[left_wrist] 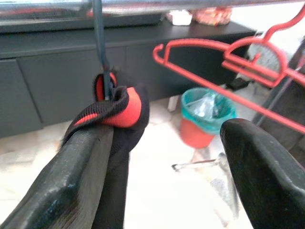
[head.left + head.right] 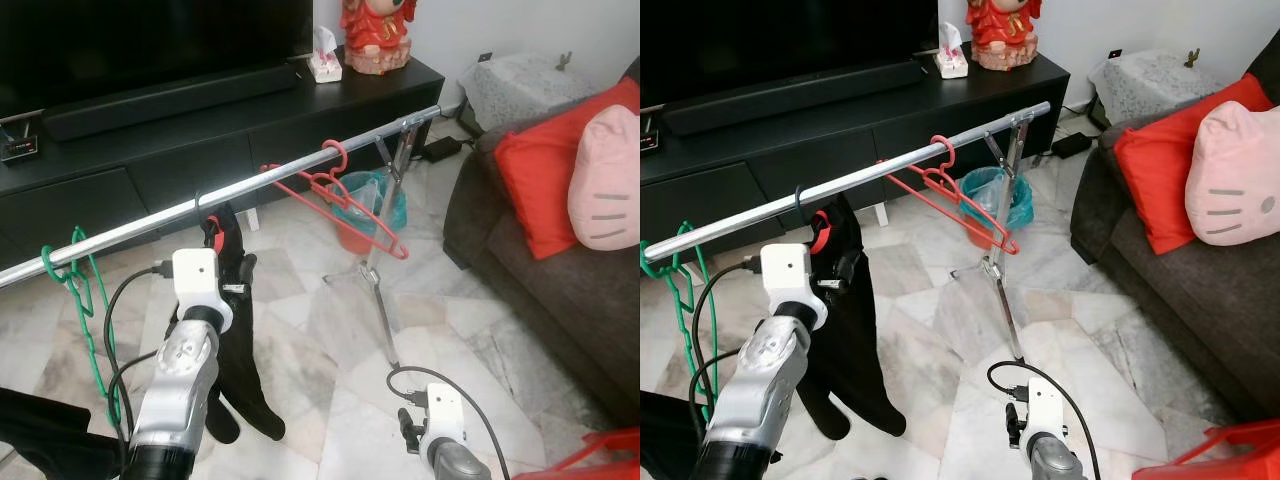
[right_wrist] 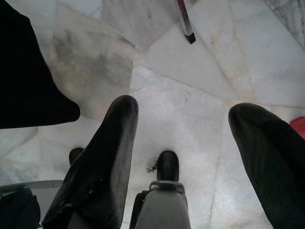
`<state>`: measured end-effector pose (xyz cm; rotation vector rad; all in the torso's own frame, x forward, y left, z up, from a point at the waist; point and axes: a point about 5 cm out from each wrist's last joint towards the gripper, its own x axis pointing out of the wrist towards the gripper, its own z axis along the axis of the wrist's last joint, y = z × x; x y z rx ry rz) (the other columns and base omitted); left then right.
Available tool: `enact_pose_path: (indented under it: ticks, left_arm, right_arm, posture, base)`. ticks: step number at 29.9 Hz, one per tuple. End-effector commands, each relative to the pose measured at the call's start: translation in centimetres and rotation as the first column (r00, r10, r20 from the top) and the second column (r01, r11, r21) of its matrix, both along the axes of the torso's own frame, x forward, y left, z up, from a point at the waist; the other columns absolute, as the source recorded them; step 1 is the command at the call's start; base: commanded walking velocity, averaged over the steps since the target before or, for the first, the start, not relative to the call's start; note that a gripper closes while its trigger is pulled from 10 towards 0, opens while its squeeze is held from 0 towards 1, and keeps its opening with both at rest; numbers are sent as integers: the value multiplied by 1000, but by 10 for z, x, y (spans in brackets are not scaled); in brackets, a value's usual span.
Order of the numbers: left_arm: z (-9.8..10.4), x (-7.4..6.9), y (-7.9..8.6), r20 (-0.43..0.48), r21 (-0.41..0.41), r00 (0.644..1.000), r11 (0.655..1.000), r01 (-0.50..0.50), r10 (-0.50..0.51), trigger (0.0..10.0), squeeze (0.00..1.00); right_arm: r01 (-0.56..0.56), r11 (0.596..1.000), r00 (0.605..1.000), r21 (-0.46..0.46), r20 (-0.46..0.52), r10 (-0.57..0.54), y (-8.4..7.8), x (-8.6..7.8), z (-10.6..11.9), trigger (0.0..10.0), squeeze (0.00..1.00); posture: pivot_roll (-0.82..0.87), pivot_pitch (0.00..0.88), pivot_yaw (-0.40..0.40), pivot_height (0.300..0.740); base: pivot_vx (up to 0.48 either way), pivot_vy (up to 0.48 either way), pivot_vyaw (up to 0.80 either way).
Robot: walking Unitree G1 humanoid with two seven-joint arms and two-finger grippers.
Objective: Hang hanger
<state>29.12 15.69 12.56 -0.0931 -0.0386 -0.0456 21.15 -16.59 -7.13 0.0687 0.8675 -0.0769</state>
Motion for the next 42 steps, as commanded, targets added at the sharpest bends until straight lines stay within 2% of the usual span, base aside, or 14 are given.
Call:
enact_pose_path:
  ticks: [1, 10, 19, 21, 23, 27, 30, 31, 35, 37, 38, 40, 41, 42]
  left_arm:
    - [5, -5, -1, 22, -10, 1000, 1000, 18, -18, 10000, 0]
    - [8, -28, 7, 72, 16, 997, 1000, -12, 10, 10000, 0]
    - [1, -62, 21, 83, 118, 996, 993, -25, 15, 10000, 0]
    - [-7, -81, 30, 37, 133, 999, 991, -19, 14, 10000, 0]
    - [-9, -86, 31, 25, 140, 1000, 990, -16, 13, 10000, 0]
    - [-31, -106, 39, -88, 188, 996, 981, 36, -20, 10000, 0]
    - [-46, -110, 47, -147, 238, 989, 970, 44, -9, 10000, 0]
    - [-58, -111, 50, -204, 274, 979, 959, 72, -15, 10000, 0]
    - [-78, -113, 50, -289, 320, 955, 935, 155, -60, 10000, 0]
    - [-83, -113, 51, -303, 330, 952, 931, 155, -51, 10000, 0]
    - [-95, -114, 54, -345, 328, 938, 931, 158, -38, 10000, 0]
    - [-101, -114, 55, -362, 330, 932, 930, 160, -32, 10000, 0]
    - [-115, -116, 56, -414, 314, 910, 933, 174, -31, 10000, 0]
    - [-115, -116, 56, -414, 314, 910, 933, 174, -31, 10000, 0]
  right_arm:
    - [5, 1000, 1000, -1, -16, -5, -2, -5, -3, 10000, 0]
    - [4, 1000, 1000, -3, -11, -4, -3, -5, -2, 10000, 0]
    - [14, 1000, 1000, -2, -3, -14, -3, -4, -2, 10000, 0]
    - [8, 1000, 1000, -10, -3, -8, -4, -4, -2, 10000, 0]
    - [8, 1000, 1000, -10, -3, -8, -4, -4, -2, 10000, 0]
    - [7, 1000, 1000, -12, -5, -7, -5, -4, -2, 10000, 0]
    - [3, 1000, 1000, -12, -6, -3, -4, -4, -2, 10000, 0]
    - [0, 1000, 1000, -12, -7, 0, -4, -4, -2, 10000, 0]
    - [1, 1000, 1000, -11, -8, -1, -3, -5, -2, 10000, 0]
    - [3, 1000, 1000, -11, -8, -3, -3, -5, -2, 10000, 0]
    - [3, 1000, 1000, -10, -9, -4, -3, -6, -3, 10000, 0]
    - [3, 1000, 1000, -10, -9, -3, -3, -6, -3, 10000, 0]
    - [13, 1000, 1000, -5, -9, -13, -2, -6, -3, 10000, 0]
    - [13, 1000, 1000, -5, -9, -13, -2, -6, -3, 10000, 0]
  posture:
    - [5, 91, -29, 740]
    - [10, 89, -30, 740]
    - [14, 80, -28, 740]
    - [20, 76, -31, 740]
    - [24, 73, -32, 740]
    - [33, 67, -35, 740]
    - [40, 59, -36, 740]
    - [38, 54, -34, 740]
    - [36, 41, -29, 740]
    - [35, 41, -28, 740]
    - [31, 37, -24, 740]
    - [31, 37, -24, 740]
    - [29, 36, -24, 740]
    - [29, 36, -24, 740]
  base:
    - [0, 0, 0]
    - [0, 0, 0]
    - [0, 0, 0]
    - [0, 0, 0]
    - [0, 0, 0]
    - [0, 0, 0]
    - [0, 0, 0]
    - [0, 0, 0]
    - [0, 0, 0]
    - [0, 0, 0]
    - [0, 0, 0]
    - [0, 0, 0]
    - [0, 0, 0]
    - [0, 0, 0]
